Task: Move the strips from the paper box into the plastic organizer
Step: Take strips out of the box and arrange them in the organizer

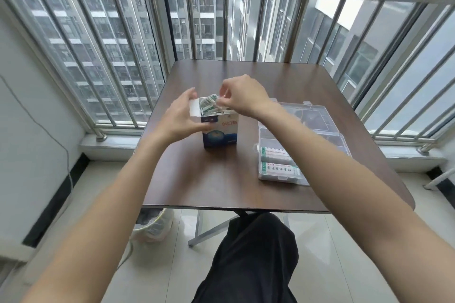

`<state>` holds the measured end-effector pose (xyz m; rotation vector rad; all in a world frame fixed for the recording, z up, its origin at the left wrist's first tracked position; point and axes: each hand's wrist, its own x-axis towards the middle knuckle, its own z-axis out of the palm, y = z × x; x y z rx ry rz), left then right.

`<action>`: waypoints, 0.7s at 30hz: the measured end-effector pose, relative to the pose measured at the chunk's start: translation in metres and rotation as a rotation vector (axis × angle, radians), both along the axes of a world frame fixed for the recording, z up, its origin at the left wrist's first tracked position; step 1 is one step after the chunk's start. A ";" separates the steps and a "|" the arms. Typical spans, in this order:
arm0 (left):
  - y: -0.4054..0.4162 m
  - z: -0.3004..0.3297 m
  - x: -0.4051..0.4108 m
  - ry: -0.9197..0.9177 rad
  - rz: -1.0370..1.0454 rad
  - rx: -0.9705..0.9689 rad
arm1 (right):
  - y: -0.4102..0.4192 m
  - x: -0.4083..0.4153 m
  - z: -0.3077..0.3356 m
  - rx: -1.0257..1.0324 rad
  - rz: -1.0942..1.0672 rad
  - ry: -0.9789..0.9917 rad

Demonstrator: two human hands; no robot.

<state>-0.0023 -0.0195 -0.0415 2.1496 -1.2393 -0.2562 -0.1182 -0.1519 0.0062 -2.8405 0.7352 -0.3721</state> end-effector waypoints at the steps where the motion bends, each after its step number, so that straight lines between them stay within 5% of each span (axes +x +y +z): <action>1: -0.001 -0.002 -0.002 0.002 0.019 -0.012 | 0.000 0.011 -0.002 -0.057 -0.024 0.078; 4: -0.001 -0.006 -0.002 0.050 0.031 -0.087 | 0.005 0.028 -0.006 -0.122 0.004 0.125; 10: 0.001 -0.010 0.003 0.080 0.025 -0.113 | -0.008 0.015 -0.008 0.117 0.160 -0.087; 15: -0.003 -0.010 -0.001 0.095 0.020 -0.119 | -0.018 -0.002 0.001 0.265 0.143 -0.010; 21: -0.003 -0.008 -0.002 0.089 0.016 -0.108 | -0.014 0.009 0.005 -0.058 0.081 0.009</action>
